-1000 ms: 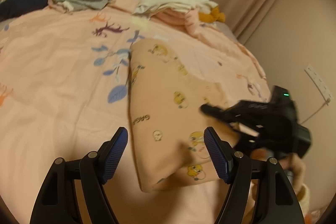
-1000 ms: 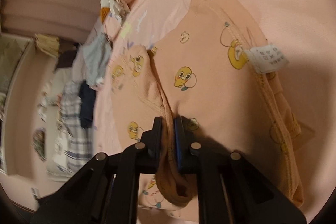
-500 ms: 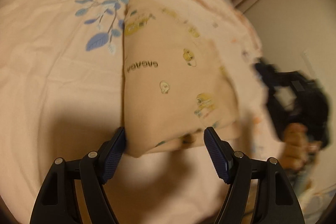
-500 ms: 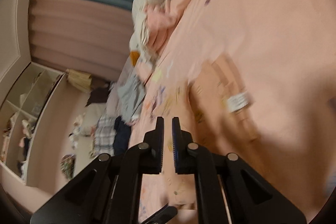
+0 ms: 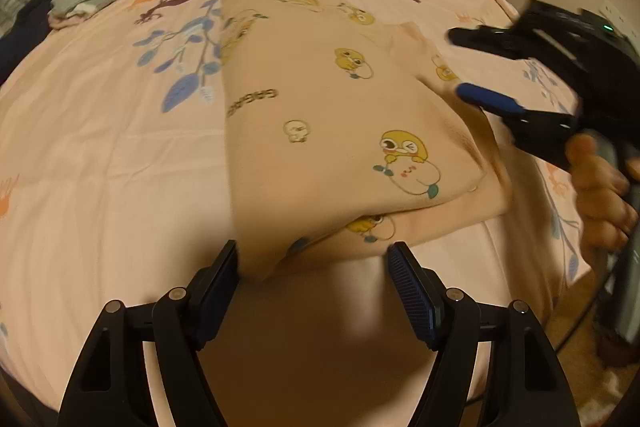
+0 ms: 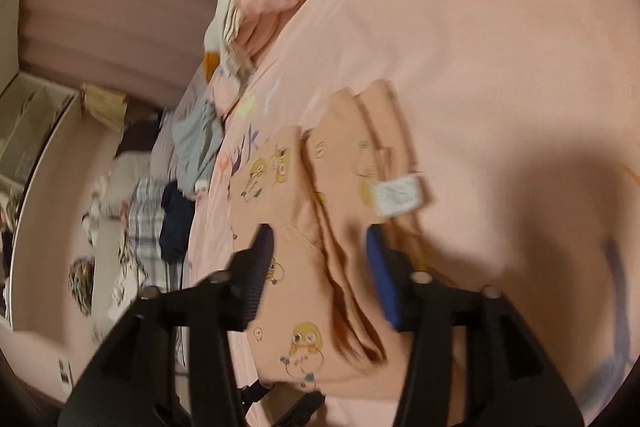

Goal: Fold small clothes
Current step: 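Release the garment with the right tool and press the fold flat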

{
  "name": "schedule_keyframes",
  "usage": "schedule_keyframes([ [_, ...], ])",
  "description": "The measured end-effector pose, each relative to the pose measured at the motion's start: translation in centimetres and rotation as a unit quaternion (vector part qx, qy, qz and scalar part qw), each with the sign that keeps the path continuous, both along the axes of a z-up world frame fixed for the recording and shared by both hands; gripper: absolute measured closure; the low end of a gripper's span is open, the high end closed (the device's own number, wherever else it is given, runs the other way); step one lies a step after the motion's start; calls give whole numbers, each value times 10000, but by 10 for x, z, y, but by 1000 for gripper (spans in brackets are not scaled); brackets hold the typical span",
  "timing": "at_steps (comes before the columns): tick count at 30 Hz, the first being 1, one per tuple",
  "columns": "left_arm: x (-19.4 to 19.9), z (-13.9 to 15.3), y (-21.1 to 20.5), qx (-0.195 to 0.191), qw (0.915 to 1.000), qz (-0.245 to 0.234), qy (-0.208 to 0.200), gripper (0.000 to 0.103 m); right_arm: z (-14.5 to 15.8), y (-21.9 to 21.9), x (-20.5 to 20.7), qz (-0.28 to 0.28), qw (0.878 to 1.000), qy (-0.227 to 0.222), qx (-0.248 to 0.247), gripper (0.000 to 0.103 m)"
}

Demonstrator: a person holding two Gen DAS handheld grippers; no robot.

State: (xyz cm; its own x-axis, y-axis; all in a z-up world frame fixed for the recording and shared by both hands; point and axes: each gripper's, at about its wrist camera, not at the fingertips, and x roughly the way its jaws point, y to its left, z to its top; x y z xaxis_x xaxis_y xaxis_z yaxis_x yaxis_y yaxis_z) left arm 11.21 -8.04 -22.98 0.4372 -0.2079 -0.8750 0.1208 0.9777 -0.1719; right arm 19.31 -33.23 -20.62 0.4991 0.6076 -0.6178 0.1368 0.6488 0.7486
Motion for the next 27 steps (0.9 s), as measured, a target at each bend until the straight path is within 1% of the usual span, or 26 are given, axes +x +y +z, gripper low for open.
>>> schedule_keyframes([
  [1,-2,1,4,78,9999,99,-7,29,-5,5,7,44,9999,103,-64,53],
  [4,-7,-1,11,264,9992,295,-87,29,-8,20,23,382,9989,78,-257,53],
  [6,-9,-3,21,170,9987,459,-149,29,-15,27,35,462,9982,149,-348,53],
  [8,-5,-4,25,67,9987,485,-128,29,-22,35,46,643,9973,153,-308,53],
  [9,-4,-4,25,50,9986,499,-154,29,-24,38,50,695,9968,139,-363,56],
  [10,-3,-5,25,56,9984,523,-206,29,-25,41,53,730,9964,93,-419,60],
  [12,2,-7,23,130,9980,556,-273,29,-30,43,55,745,9964,34,-394,88],
  [14,3,-6,22,189,9974,601,-344,29,-31,36,52,633,9979,-26,-136,93],
  [16,-1,-5,19,230,9971,614,-381,29,-27,24,46,482,9981,-180,339,95],
  [17,-2,-5,19,272,9970,608,-393,29,-24,20,43,465,9975,-253,472,95],
  [20,-3,-5,17,354,9966,622,-406,29,-9,11,27,463,9955,-580,592,95],
  [22,-3,-7,16,413,9964,624,-410,29,-2,8,19,442,9940,-686,729,95],
  [24,-2,-7,15,451,9960,633,-435,29,2,5,15,396,9937,-730,759,97],
  [25,-3,-7,15,461,9959,643,-443,29,5,2,12,309,9935,-794,749,98],
  [27,-4,-6,15,463,9960,652,-408,30,9,-12,7,9,9905,-939,1003,99],
])
